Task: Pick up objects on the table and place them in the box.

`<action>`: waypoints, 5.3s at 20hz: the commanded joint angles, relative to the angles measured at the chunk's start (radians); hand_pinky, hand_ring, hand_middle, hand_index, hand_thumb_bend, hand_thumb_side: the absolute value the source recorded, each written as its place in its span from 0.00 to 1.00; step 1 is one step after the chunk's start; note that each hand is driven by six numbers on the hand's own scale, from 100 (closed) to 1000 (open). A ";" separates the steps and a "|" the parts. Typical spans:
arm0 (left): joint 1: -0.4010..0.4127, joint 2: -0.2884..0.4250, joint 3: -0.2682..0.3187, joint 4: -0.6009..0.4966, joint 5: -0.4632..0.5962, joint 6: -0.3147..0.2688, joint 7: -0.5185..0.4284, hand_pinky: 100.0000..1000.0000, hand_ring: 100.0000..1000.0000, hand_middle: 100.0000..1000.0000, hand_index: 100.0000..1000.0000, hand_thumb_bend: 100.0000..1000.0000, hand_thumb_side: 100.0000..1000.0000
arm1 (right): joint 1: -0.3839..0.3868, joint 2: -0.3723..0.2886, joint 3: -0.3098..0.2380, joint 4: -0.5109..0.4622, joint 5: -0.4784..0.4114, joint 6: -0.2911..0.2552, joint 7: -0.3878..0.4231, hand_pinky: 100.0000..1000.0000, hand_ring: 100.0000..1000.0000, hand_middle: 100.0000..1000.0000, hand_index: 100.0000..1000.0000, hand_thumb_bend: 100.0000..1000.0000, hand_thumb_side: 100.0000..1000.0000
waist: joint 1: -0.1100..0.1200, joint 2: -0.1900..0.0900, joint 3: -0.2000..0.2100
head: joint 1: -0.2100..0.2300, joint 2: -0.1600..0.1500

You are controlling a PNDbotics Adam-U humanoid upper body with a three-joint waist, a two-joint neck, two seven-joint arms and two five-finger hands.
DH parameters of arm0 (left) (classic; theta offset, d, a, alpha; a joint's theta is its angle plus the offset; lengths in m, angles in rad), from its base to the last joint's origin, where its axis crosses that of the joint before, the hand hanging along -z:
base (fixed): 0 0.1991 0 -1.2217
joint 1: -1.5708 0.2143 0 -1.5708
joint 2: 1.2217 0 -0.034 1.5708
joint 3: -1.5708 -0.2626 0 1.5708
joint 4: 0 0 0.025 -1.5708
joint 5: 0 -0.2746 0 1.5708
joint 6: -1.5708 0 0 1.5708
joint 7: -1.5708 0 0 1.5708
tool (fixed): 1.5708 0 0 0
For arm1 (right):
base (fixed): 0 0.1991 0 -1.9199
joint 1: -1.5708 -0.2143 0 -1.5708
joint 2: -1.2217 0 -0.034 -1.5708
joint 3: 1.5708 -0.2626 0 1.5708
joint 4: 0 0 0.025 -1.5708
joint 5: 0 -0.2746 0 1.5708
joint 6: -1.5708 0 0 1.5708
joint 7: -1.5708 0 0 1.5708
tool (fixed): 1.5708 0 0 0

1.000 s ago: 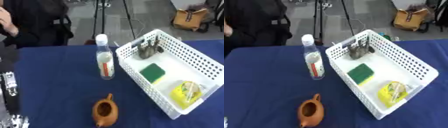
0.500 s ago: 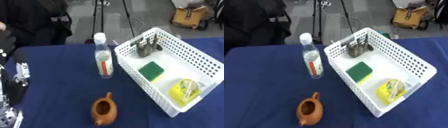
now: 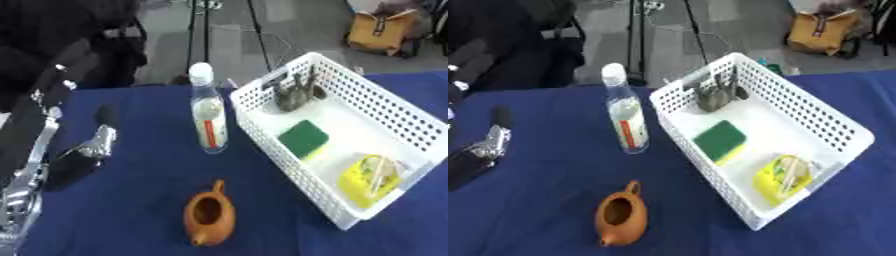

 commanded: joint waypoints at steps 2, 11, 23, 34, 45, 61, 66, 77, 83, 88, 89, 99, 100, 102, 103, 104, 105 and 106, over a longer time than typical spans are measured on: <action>-0.055 0.106 -0.048 -0.014 -0.024 -0.029 -0.113 1.00 1.00 1.00 1.00 0.00 0.91 | -0.004 -0.019 0.006 -0.012 -0.005 0.000 0.008 0.60 0.50 0.53 0.68 0.00 0.87 | 0.001 -0.031 0.002 | 0.006 -0.003; -0.206 0.135 -0.174 -0.014 -0.016 -0.046 -0.415 0.97 1.00 1.00 1.00 0.00 0.87 | 0.008 -0.017 0.011 -0.012 -0.009 0.002 0.020 0.60 0.50 0.53 0.67 0.00 0.87 | 0.009 -0.041 -0.001 | 0.007 0.000; -0.297 0.123 -0.302 -0.014 0.280 0.039 -0.388 0.90 0.98 1.00 1.00 0.00 0.87 | 0.016 -0.016 0.017 -0.012 -0.019 -0.001 0.035 0.60 0.50 0.52 0.67 0.00 0.87 | 0.015 -0.041 0.001 | -0.007 -0.001; -0.245 0.052 -0.372 -0.014 0.104 0.005 -0.473 0.96 1.00 1.00 1.00 0.00 1.00 | 0.017 -0.012 0.022 -0.012 -0.028 -0.006 0.046 0.61 0.50 0.52 0.67 0.00 0.87 | 0.015 -0.036 -0.002 | -0.008 -0.008; -0.193 0.039 -0.397 -0.014 -0.066 -0.059 -0.487 0.96 1.00 1.00 1.00 0.00 1.00 | 0.012 -0.010 0.025 -0.012 -0.034 -0.010 0.053 0.61 0.50 0.52 0.66 0.00 0.87 | 0.010 -0.028 -0.004 | -0.007 -0.015; -0.116 -0.229 -0.290 -0.014 -0.386 0.087 -0.628 0.77 0.83 1.00 1.00 0.00 1.00 | 0.030 -0.011 0.025 -0.012 -0.040 -0.010 0.061 0.61 0.49 0.50 0.66 0.00 0.85 | 0.019 -0.040 0.004 | -0.004 -0.011; -0.060 -0.284 -0.293 -0.014 -0.421 0.145 -0.512 0.80 0.95 1.00 1.00 0.00 1.00 | 0.038 -0.013 0.027 -0.012 -0.041 -0.009 0.065 0.61 0.49 0.49 0.66 0.00 0.85 | 0.031 -0.049 0.003 | -0.001 -0.004; 0.017 -0.294 -0.317 -0.014 -0.348 0.158 -0.273 0.69 0.86 0.94 1.00 0.00 1.00 | 0.044 -0.015 0.027 -0.012 -0.046 -0.008 0.067 0.62 0.49 0.48 0.66 0.00 0.84 | 0.038 -0.054 0.002 | 0.010 0.029; 0.042 -0.299 -0.323 -0.014 -0.375 0.172 -0.335 0.76 0.93 1.00 1.00 0.00 1.00 | 0.045 -0.015 0.027 -0.012 -0.050 -0.009 0.070 0.62 0.49 0.48 0.65 0.00 0.84 | 0.038 -0.050 0.002 | 0.010 0.026; 0.050 -0.303 -0.325 -0.014 -0.420 0.173 -0.366 0.78 0.94 1.00 1.00 0.00 1.00 | 0.045 -0.015 0.027 -0.012 -0.055 -0.011 0.073 0.62 0.49 0.47 0.65 0.00 0.84 | 0.038 -0.047 0.000 | 0.009 0.020; 0.052 -0.305 -0.327 -0.014 -0.418 0.174 -0.373 0.78 0.95 1.00 1.00 0.00 1.00 | 0.044 -0.015 0.027 -0.012 -0.056 -0.012 0.074 0.62 0.49 0.47 0.65 0.00 0.84 | 0.038 -0.046 0.000 | 0.010 0.017; 0.041 -0.319 -0.331 -0.014 -0.350 0.214 -0.513 0.79 0.95 1.00 1.00 0.00 1.00 | 0.044 -0.014 0.028 -0.012 -0.063 -0.015 0.078 0.62 0.49 0.47 0.65 0.00 0.84 | 0.035 -0.043 -0.002 | 0.013 0.005; 0.035 -0.322 -0.331 -0.014 -0.337 0.216 -0.527 0.79 0.95 1.00 1.00 0.00 1.00 | 0.043 -0.014 0.028 -0.012 -0.064 -0.015 0.079 0.62 0.49 0.47 0.65 0.00 0.84 | 0.035 -0.043 -0.003 | 0.014 0.003; 0.027 -0.325 -0.329 -0.014 -0.306 0.225 -0.553 0.79 0.95 1.00 1.00 0.00 1.00 | 0.043 -0.014 0.028 -0.012 -0.065 -0.016 0.080 0.62 0.49 0.47 0.65 0.00 0.84 | 0.035 -0.041 -0.004 | 0.016 0.001; 0.024 -0.325 -0.328 -0.014 -0.293 0.229 -0.564 0.79 0.95 1.00 1.00 0.00 1.00 | 0.043 -0.014 0.028 -0.012 -0.066 -0.016 0.080 0.62 0.49 0.47 0.65 0.00 0.84 | 0.035 -0.041 -0.004 | 0.016 0.000; 0.020 -0.326 -0.327 -0.014 -0.281 0.233 -0.571 0.79 0.95 1.00 1.00 0.00 1.00 | 0.043 -0.014 0.028 -0.012 -0.067 -0.016 0.081 0.62 0.49 0.47 0.65 0.00 0.84 | 0.035 -0.041 -0.005 | 0.017 -0.001; 0.018 -0.327 -0.326 -0.014 -0.273 0.236 -0.577 0.79 0.95 1.00 1.00 0.00 1.00 | 0.044 -0.014 0.028 -0.012 -0.067 -0.016 0.081 0.62 0.49 0.46 0.65 0.00 0.84 | 0.035 -0.041 -0.005 | 0.017 -0.001; 0.015 -0.327 -0.324 -0.013 -0.268 0.238 -0.581 0.79 0.95 1.00 1.00 0.00 1.00 | 0.044 -0.014 0.028 -0.012 -0.068 -0.017 0.081 0.62 0.49 0.46 0.65 0.00 0.84 | 0.035 -0.041 -0.005 | 0.017 -0.002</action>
